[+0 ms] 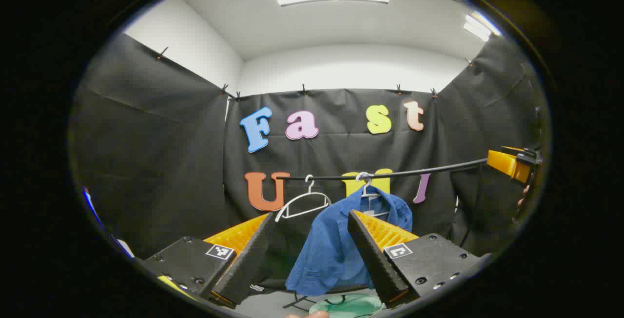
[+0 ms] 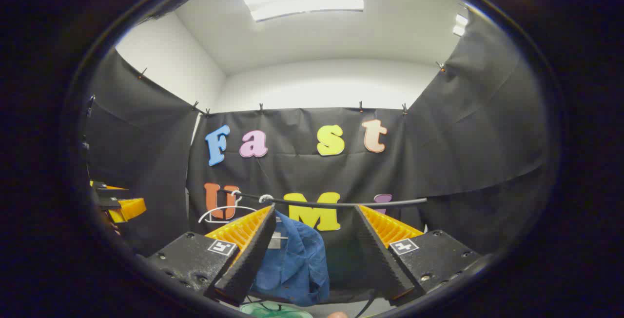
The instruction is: Grasp the clothes on the hanger with both hands and then place them into the laundry hamper below.
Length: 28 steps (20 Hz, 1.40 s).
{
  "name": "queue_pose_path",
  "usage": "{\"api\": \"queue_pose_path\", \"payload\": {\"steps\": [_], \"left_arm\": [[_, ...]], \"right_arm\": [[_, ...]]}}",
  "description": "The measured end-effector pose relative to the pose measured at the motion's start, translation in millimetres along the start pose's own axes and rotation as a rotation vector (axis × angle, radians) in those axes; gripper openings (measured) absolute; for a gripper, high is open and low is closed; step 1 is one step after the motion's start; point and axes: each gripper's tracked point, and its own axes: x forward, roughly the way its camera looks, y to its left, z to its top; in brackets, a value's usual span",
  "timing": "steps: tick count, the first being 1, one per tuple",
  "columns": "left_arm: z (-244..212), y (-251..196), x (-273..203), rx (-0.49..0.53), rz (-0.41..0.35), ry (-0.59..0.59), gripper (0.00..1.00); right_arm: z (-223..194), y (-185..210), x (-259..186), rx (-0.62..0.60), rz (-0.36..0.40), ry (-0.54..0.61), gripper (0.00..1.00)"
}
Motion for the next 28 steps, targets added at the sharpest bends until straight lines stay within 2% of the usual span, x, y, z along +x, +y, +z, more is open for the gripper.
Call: {"api": "queue_pose_path", "payload": {"steps": [15, 21, 28], "left_arm": [[-5.8, -11.4, 5.1, -0.024, -0.003, 0.004, 1.0], [-6.6, -12.4, 4.5, 0.001, -0.002, -0.007, 1.0], [-24.8, -16.4, 21.8, -0.02, -0.011, 0.006, 1.0]], "right_arm": [[-25.4, -9.8, 15.7, 0.009, 0.016, 0.049, 0.99], [-37.8, 1.5, 21.3, 0.01, 0.036, 0.075, 0.99], [-71.1, 27.1, 38.1, 0.016, 0.064, 0.133, 0.99]]}}
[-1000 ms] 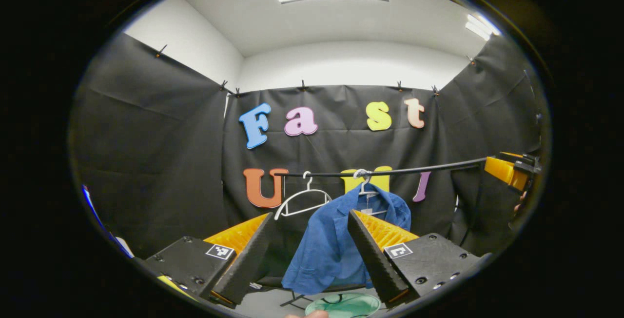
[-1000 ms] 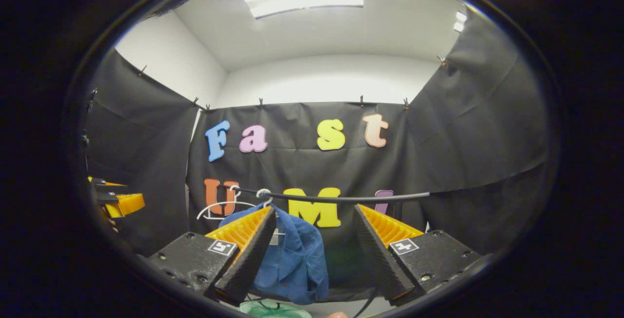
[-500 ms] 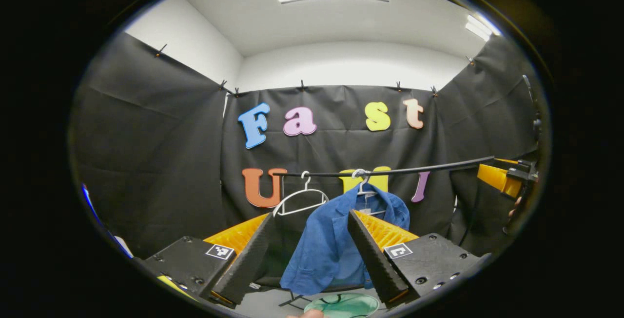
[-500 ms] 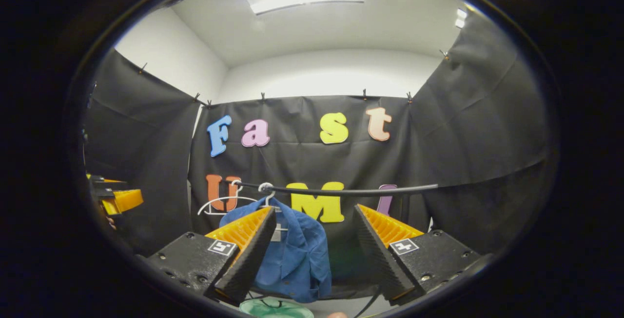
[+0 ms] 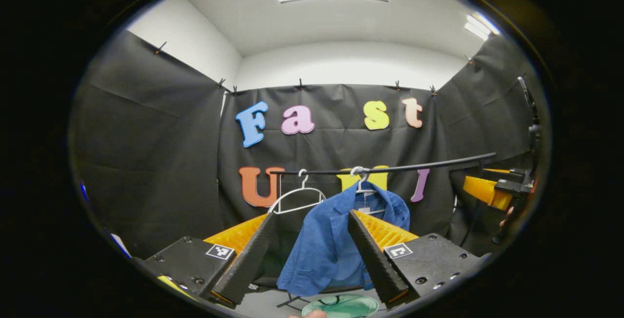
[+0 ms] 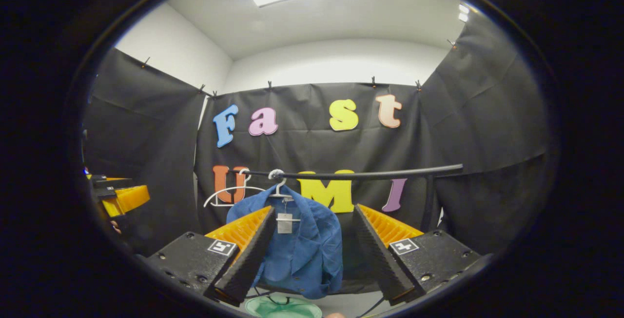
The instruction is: Grasp the clothes on the hanger with both hands and then place them into the laundry hamper below.
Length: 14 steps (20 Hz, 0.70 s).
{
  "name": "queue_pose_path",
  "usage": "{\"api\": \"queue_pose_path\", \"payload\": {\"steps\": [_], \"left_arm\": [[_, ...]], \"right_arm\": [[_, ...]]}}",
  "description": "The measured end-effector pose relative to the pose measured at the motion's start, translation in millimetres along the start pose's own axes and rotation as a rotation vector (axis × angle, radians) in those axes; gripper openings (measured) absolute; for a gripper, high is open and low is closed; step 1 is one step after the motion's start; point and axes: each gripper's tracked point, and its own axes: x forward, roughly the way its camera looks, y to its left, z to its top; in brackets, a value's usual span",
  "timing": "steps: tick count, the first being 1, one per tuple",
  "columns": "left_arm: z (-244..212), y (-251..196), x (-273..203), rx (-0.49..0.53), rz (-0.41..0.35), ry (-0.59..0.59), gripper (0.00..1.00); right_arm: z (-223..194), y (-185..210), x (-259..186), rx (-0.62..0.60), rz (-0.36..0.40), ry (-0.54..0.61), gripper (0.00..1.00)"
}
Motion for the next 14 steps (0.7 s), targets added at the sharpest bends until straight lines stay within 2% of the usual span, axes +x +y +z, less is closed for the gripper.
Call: {"api": "queue_pose_path", "payload": {"steps": [5, 6, 8, 10, 11, 14], "left_arm": [[-5.4, 6.8, 17.9, 0.006, -0.02, -0.026, 1.0], [-8.7, 7.1, 23.5, 0.002, -0.03, -0.025, 0.96], [-16.7, 8.3, 34.2, -0.004, -0.046, -0.019, 1.0], [-25.9, 7.9, 47.0, -0.01, -0.061, -0.012, 0.96], [-30.9, 7.4, 54.0, -0.014, -0.069, -0.002, 1.0], [-48.8, 2.2, 72.3, -0.032, -0.093, 0.021, 1.0]], "right_arm": [[-20.3, 17.7, 21.2, -0.014, -0.007, 0.037, 0.99], [-24.6, 19.4, 26.6, -0.017, -0.015, 0.048, 0.99], [-34.7, 25.3, 37.5, -0.024, -0.03, 0.069, 0.99], [-46.2, 31.1, 50.2, -0.029, -0.042, 0.094, 0.99], [-53.4, 31.6, 56.1, -0.033, -0.049, 0.105, 0.99], [-71.5, 34.7, 75.3, -0.041, -0.076, 0.138, 0.98]]}}
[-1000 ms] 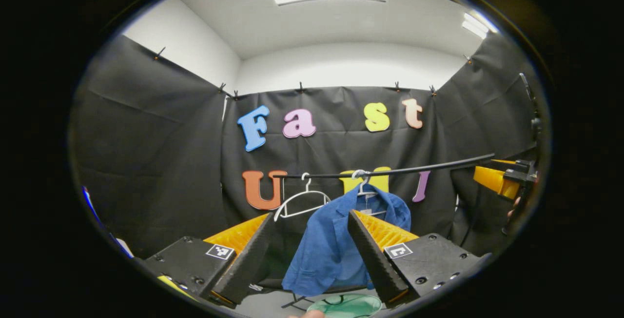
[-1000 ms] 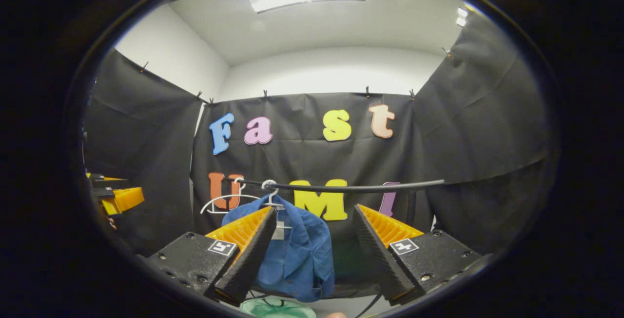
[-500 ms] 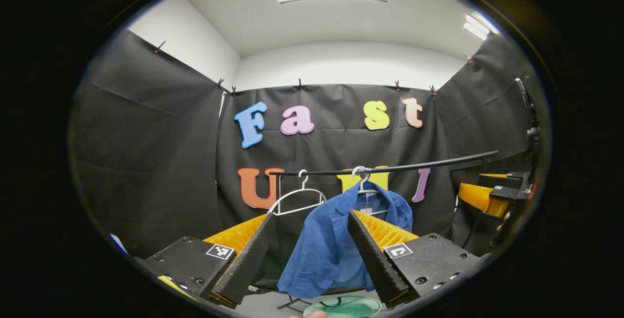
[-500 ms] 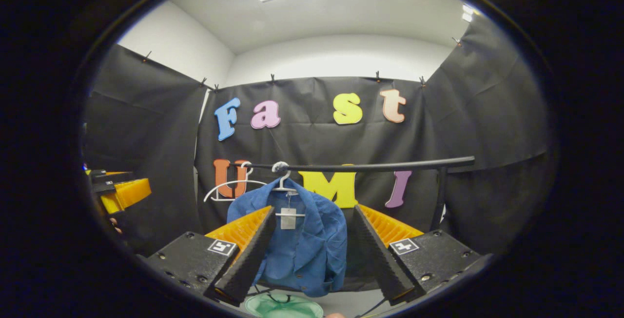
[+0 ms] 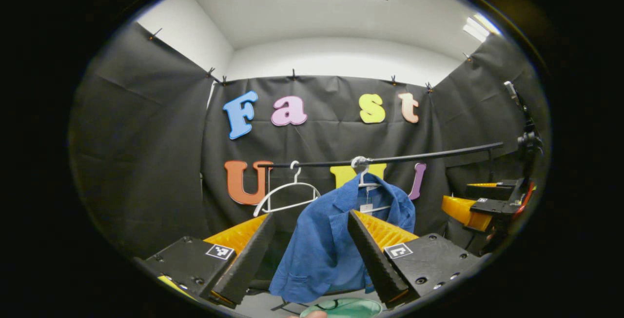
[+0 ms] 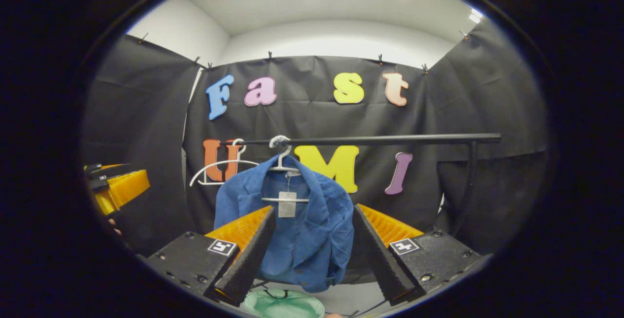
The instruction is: Grasp the clothes on the hanger with both hands and then place them into the laundry hamper below.
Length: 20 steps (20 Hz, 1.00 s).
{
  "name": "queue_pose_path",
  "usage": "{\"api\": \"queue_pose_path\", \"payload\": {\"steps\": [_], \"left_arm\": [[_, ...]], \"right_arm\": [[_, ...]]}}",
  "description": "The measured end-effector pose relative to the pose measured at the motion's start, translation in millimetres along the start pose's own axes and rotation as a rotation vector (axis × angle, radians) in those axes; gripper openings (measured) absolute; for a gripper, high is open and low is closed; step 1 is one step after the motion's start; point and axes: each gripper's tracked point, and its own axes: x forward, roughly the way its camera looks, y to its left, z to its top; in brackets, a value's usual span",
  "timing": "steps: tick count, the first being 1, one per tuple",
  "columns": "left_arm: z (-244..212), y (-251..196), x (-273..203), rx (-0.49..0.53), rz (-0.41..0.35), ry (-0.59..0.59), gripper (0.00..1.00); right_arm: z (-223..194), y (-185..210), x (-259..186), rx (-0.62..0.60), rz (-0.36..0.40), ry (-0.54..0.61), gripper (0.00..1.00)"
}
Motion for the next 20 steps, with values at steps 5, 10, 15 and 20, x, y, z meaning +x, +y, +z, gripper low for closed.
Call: {"api": "queue_pose_path", "payload": {"steps": [5, 10, 15, 20], "left_arm": [[-29.8, -12.1, 36.8, -0.021, -0.049, 0.053, 0.96], [-56.4, -19.6, 69.4, -0.027, -0.056, 0.126, 0.96], [-80.2, -38.7, 105.0, -0.018, -0.05, 0.172, 0.96], [-105.4, -53.4, 142.9, -0.019, -0.015, 0.221, 0.96]], "right_arm": [[-21.4, 0.8, 33.5, -0.008, -0.053, 0.057, 0.99], [-36.4, -5.2, 63.4, 0.004, -0.064, 0.103, 0.99], [-49.1, -12.1, 107.3, 0.009, -0.037, 0.147, 0.99], [-69.7, -25.7, 158.7, 0.027, -0.01, 0.194, 0.99]]}}
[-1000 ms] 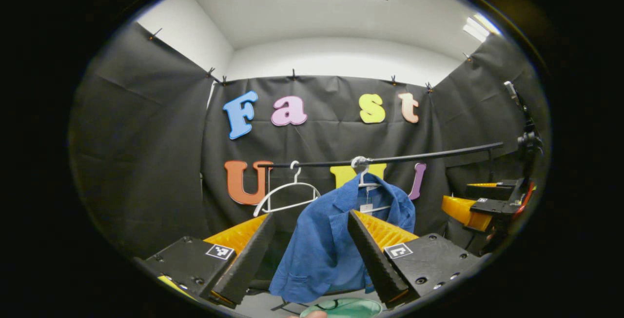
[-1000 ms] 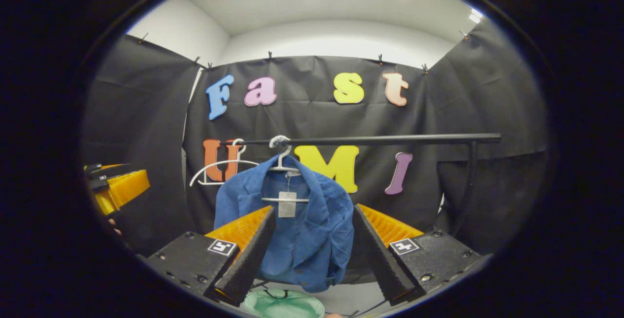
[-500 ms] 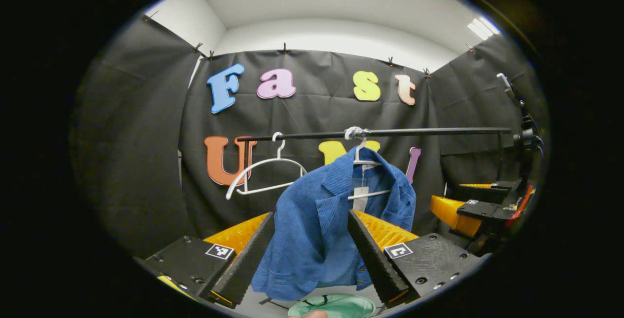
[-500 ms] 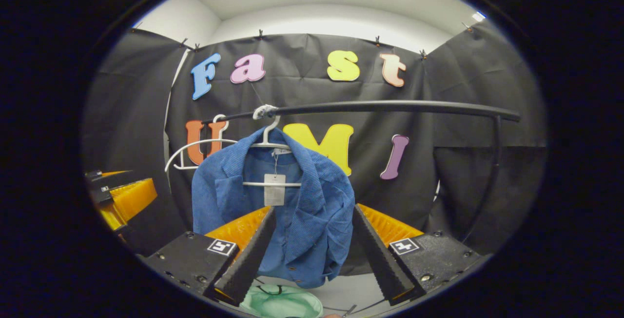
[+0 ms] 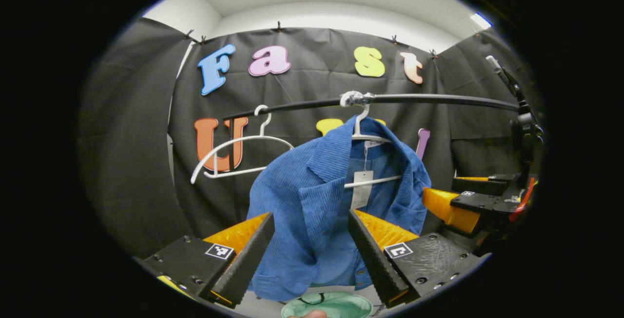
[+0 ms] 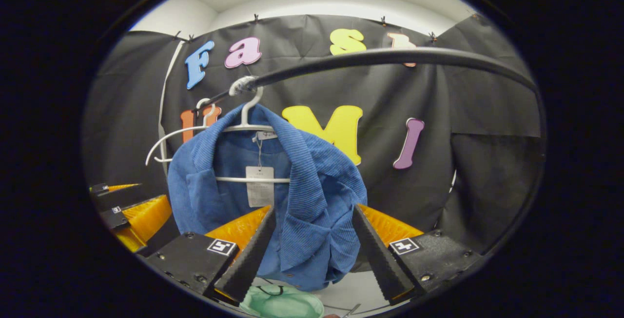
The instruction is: Grasp the clothes on the hanger with both hands and then place them into the laundry hamper below.
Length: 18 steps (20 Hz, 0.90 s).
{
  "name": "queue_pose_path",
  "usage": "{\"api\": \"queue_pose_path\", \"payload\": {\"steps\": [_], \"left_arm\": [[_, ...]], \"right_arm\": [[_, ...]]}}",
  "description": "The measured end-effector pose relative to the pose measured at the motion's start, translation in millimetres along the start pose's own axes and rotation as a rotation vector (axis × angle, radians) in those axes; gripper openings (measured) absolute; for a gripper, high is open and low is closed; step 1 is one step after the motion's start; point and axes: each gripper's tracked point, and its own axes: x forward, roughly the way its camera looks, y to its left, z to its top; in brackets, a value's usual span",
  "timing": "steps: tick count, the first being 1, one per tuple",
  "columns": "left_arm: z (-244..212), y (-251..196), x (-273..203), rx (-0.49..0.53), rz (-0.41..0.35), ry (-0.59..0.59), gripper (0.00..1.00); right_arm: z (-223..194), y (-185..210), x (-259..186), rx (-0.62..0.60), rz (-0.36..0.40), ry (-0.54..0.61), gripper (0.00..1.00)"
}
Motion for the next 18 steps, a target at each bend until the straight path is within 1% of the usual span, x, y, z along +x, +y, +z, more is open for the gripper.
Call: {"api": "queue_pose_path", "payload": {"steps": [1, 2, 4, 5, 6, 7, 8, 9, 10, 11, 13, 14, 16, 17, 18], "left_arm": [[-4.1, -2.1, 7.8, -0.002, 0.005, 0.012, 0.92], [-7.4, -4.0, 15.2, -0.001, 0.007, 0.024, 0.96], [-13.2, -6.6, 30.1, -0.002, 0.018, 0.036, 1.0], [-19.0, -8.5, 37.3, -0.009, 0.021, 0.049, 1.0], [-25.4, -9.3, 41.5, -0.014, 0.029, 0.065, 0.92], [-31.5, -9.2, 47.7, -0.016, 0.036, 0.076, 1.0], [-35.6, -7.4, 52.6, -0.016, 0.049, 0.082, 1.0], [-40.6, -8.0, 57.7, -0.018, 0.056, 0.093, 1.0], [-44.6, -7.8, 62.2, -0.022, 0.062, 0.102, 0.92], [-47.2, -7.3, 68.1, -0.025, 0.068, 0.107, 0.96], [-48.1, -7.3, 78.3, -0.046, 0.071, 0.109, 0.96], [-47.2, -8.1, 83.0, -0.06, 0.07, 0.105, 1.0], [-48.0, -5.9, 94.1, -0.082, 0.08, 0.107, 1.0], [-49.1, -3.5, 98.8, -0.092, 0.085, 0.114, 0.96], [-51.4, -3.2, 102.9, -0.103, 0.084, 0.125, 0.96]], "right_arm": [[-5.3, -6.0, 10.8, 0.005, -0.005, 0.011, 0.99], [-8.8, -11.2, 20.5, 0.017, -0.007, 0.022, 0.99], [-17.9, -14.8, 36.4, 0.052, 0.008, 0.044, 0.99], [-24.6, -12.2, 40.9, 0.072, 0.029, 0.059, 0.99], [-32.2, -7.5, 43.4, 0.09, 0.054, 0.076, 0.99], [-38.9, -3.7, 46.3, 0.103, 0.078, 0.084, 0.99], [-43.2, 0.2, 50.5, 0.103, 0.094, 0.09, 0.99], [-49.4, 2.9, 55.9, 0.094, 0.099, 0.098, 0.99], [-52.1, 4.3, 61.5, 0.084, 0.096, 0.104, 0.99], [-52.2, 5.3, 67.3, 0.085, 0.091, 0.103, 0.99], [-53.9, 9.4, 79.1, 0.107, 0.087, 0.115, 0.99], [-55.6, 11.5, 84.7, 0.121, 0.084, 0.123, 0.98], [-58.7, 19.3, 92.9, 0.143, 0.098, 0.136, 0.99], [-57.2, 23.4, 95.8, 0.153, 0.108, 0.129, 1.0], [-56.8, 25.1, 97.2, 0.15, 0.114, 0.123, 0.99]]}}
